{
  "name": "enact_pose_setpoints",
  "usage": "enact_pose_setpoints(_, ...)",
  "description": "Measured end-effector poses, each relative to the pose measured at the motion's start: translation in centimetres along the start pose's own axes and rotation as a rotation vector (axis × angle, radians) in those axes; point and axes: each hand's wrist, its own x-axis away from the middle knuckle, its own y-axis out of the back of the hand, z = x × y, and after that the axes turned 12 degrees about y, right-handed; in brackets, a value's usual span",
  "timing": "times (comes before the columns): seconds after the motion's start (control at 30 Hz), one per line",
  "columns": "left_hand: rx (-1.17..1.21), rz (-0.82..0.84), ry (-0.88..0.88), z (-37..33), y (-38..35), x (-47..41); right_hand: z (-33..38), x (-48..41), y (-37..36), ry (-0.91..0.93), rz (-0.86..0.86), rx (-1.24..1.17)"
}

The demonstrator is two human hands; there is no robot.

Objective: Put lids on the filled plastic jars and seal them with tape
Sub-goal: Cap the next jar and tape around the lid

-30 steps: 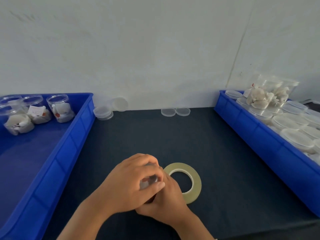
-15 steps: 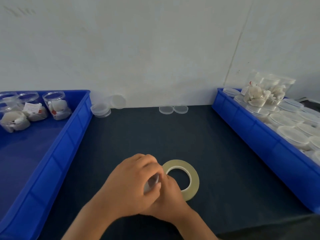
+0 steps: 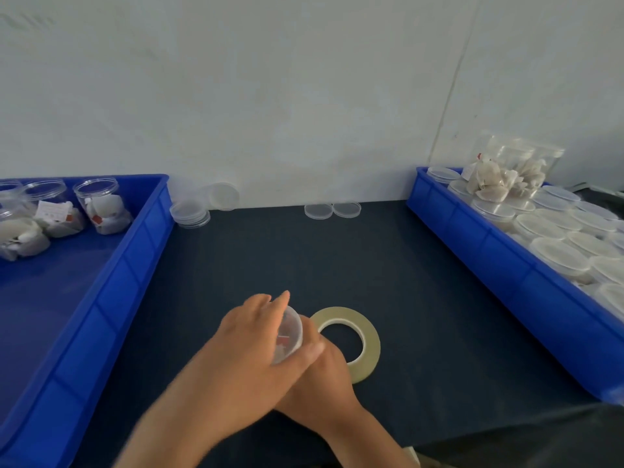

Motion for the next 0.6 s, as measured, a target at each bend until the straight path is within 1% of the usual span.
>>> enact_pose_setpoints(0.07, -0.059, -0.184, 0.098, -2.6, -2.2, -0.1, 0.3, -0.1, 0.1, 0.011, 0.007, 0.044)
enact_pose_setpoints(0.1, -0.119, -0.266, 0.114, -3.3, -3.0, -0.3, 0.3, -0.1, 0.3, 0.006, 0.023, 0.029)
enact_pose_setpoints(0.17, -0.183, -0.395, 0.061, -3.4, -3.8, -1.0, -0.2, -0.1, 0.5, 0.018, 0.058, -0.004)
enact_pose_setpoints(0.23, -0.103, -0.467, -0.065, -2.1, -3.8, -1.5, -0.6, 0.0, 0.5, 0.035, 0.078, -0.039)
enact_pose_setpoints(0.33, -0.036, -0.463, -0.246, 0.0, -3.7, -2.0, -0.6, 0.0, 0.2, 0.035, 0.069, -0.038)
enact_pose_setpoints(0.43, -0.030, -0.424, -0.313, 0.6, -2.9, -2.4, -0.4, -0.2, 0.2, 0.026, 0.056, -0.015)
enact_pose_setpoints(0.5, -0.018, -0.410, -0.268, 0.3, -2.8, -2.3, -0.1, -0.3, 0.4, 0.033, 0.039, -0.022)
enact_pose_setpoints(0.6, -0.004, -0.450, -0.097, -0.4, -3.7, -1.3, 0.4, -0.2, 0.3, 0.042, 0.015, -0.005)
